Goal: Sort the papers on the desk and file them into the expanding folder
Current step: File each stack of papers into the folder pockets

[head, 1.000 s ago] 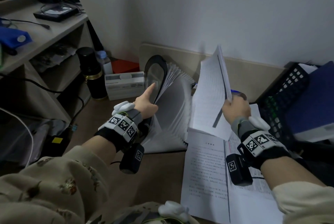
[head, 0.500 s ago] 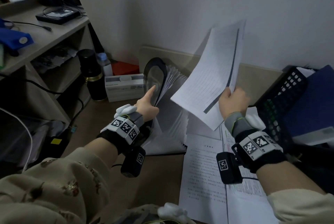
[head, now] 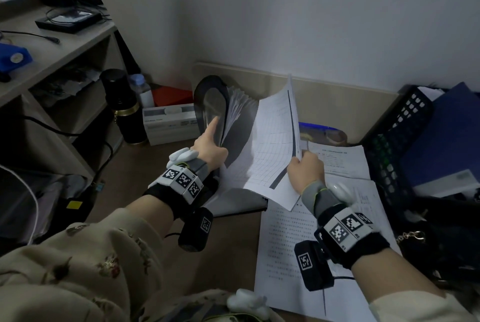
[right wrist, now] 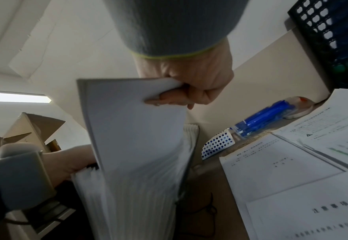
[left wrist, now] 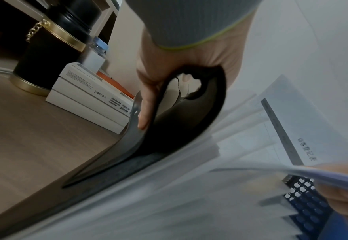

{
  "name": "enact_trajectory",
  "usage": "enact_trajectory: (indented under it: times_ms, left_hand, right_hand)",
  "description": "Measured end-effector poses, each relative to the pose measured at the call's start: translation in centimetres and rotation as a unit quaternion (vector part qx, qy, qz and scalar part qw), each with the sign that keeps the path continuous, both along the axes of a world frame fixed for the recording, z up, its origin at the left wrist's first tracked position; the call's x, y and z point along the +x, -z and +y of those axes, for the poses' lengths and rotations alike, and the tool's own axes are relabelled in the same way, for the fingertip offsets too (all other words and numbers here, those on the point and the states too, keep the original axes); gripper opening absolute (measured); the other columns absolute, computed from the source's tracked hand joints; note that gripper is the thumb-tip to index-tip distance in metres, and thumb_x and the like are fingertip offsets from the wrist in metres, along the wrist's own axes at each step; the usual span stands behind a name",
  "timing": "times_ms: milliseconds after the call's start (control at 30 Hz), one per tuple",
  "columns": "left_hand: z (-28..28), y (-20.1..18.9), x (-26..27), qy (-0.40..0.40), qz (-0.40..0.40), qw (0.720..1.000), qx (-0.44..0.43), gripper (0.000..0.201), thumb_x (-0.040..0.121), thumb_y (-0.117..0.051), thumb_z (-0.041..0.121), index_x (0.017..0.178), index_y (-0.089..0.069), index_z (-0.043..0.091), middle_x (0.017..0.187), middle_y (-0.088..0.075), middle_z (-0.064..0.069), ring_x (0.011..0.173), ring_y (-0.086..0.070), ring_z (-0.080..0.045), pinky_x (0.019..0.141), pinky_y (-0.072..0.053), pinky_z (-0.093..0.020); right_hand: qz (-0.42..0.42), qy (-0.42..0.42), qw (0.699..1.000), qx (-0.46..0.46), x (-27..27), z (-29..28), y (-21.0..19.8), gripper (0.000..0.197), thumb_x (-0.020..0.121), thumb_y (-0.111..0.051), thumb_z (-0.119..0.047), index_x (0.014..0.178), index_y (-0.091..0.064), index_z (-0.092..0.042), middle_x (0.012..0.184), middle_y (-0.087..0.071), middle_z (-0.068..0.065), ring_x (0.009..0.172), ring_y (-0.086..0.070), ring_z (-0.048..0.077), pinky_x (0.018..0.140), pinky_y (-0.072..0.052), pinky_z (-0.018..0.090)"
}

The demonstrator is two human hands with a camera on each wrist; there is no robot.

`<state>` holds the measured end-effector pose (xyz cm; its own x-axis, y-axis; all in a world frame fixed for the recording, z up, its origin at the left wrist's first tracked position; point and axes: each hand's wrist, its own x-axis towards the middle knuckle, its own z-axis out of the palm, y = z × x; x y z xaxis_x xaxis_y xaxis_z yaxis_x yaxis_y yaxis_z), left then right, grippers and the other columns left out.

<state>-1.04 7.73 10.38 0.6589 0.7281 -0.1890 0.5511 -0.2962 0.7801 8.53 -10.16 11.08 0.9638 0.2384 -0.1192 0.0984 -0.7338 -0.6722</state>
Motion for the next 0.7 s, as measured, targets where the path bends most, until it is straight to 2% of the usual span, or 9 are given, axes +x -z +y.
enact_trajectory:
  times_ms: [67,133,267,400,500,533,633,700]
  left_hand:
    - [0.2,0.0,-0.2,-0.001,-0.011,1.000,-0.002,0.091,0.077,-0.048,-0.001,0.150,-0.019,0.045,0.147,-0.045,-0.007,0.121,-0.052,-0.032,0.090,-0.041,-0.028]
    - [0.3,0.0,-0.2,0.000,-0.015,1.000,-0.005,0.091,0.076,-0.048,-0.001,0.149,-0.020,0.045,0.146,-0.046,-0.006,0.120,-0.052,-0.032,0.086,-0.039,-0.026]
    - [0.4,0.1,0.0,-0.006,-0.003,1.000,-0.005,0.093,0.075,-0.048,0.000,0.148,-0.019,0.049,0.144,-0.048,-0.005,0.120,-0.052,-0.032,0.085,-0.037,-0.026]
    - [0.4,0.3,-0.1,0.013,0.006,1.000,-0.004,0.093,0.075,-0.049,0.001,0.148,-0.019,0.050,0.143,-0.049,-0.002,0.119,-0.054,-0.029,0.083,-0.037,-0.024]
    - [0.8,0.4,-0.2,0.024,0.013,1.000,-0.002,0.092,0.077,-0.051,0.002,0.148,-0.018,0.051,0.141,-0.051,-0.003,0.117,-0.055,-0.028,0.085,-0.041,-0.025]
    - [0.9,0.4,-0.3,0.030,0.017,0.999,-0.002,0.092,0.078,-0.051,0.002,0.148,-0.018,0.051,0.141,-0.051,-0.003,0.116,-0.056,-0.028,0.086,-0.043,-0.026]
    - [1.5,0.4,-0.5,0.039,0.022,0.999,-0.002,0.091,0.078,-0.052,0.004,0.147,-0.018,0.053,0.142,-0.050,-0.002,0.115,-0.056,-0.027,0.085,-0.042,-0.025]
    - [1.8,0.4,-0.6,0.049,0.021,0.999,-0.004,0.092,0.077,-0.053,0.007,0.146,-0.017,0.055,0.143,-0.049,-0.001,0.114,-0.056,-0.027,0.083,-0.041,-0.025]
  right_hand:
    - [0.013,-0.006,1.000,0.005,0.0,0.0,0.0,0.028,0.092,-0.040,-0.008,0.108,-0.060,0.002,0.109,-0.063,0.023,0.096,-0.058,0.039,0.080,-0.048,0.037]
    - [0.018,-0.019,1.000,0.008,0.0,0.1,-0.1,0.028,0.092,-0.040,-0.006,0.107,-0.062,0.000,0.107,-0.064,0.021,0.093,-0.059,0.037,0.081,-0.050,0.037]
    - [0.039,-0.054,0.998,-0.004,0.0,0.5,-0.2,0.027,0.092,-0.039,-0.004,0.106,-0.062,-0.002,0.105,-0.064,0.018,0.081,-0.053,0.028,0.073,-0.044,0.030]
    - [0.069,-0.090,0.993,-0.038,0.5,1.1,-0.3,0.025,0.092,-0.040,-0.002,0.106,-0.061,-0.001,0.097,-0.061,0.015,0.081,-0.052,0.027,0.070,-0.041,0.027]
    - [0.089,-0.101,0.989,-0.053,1.4,2.0,-0.5,0.023,0.090,-0.042,-0.003,0.104,-0.060,0.001,0.092,-0.058,0.013,0.080,-0.052,0.027,0.061,-0.039,0.025]
    - [0.093,-0.100,0.990,-0.048,1.8,2.2,-0.6,0.023,0.089,-0.043,-0.004,0.105,-0.060,0.001,0.094,-0.060,0.014,0.080,-0.053,0.027,0.060,-0.039,0.025]
    - [0.110,-0.090,0.990,0.009,3.1,3.5,-0.5,0.026,0.089,-0.044,-0.008,0.104,-0.063,0.001,0.095,-0.063,0.015,0.082,-0.058,0.029,0.069,-0.044,0.029]
    - [0.138,-0.082,0.986,0.053,3.5,4.6,-0.4,0.026,0.086,-0.043,-0.005,0.098,-0.064,0.005,0.086,-0.060,0.017,0.075,-0.056,0.029,0.064,-0.043,0.032]
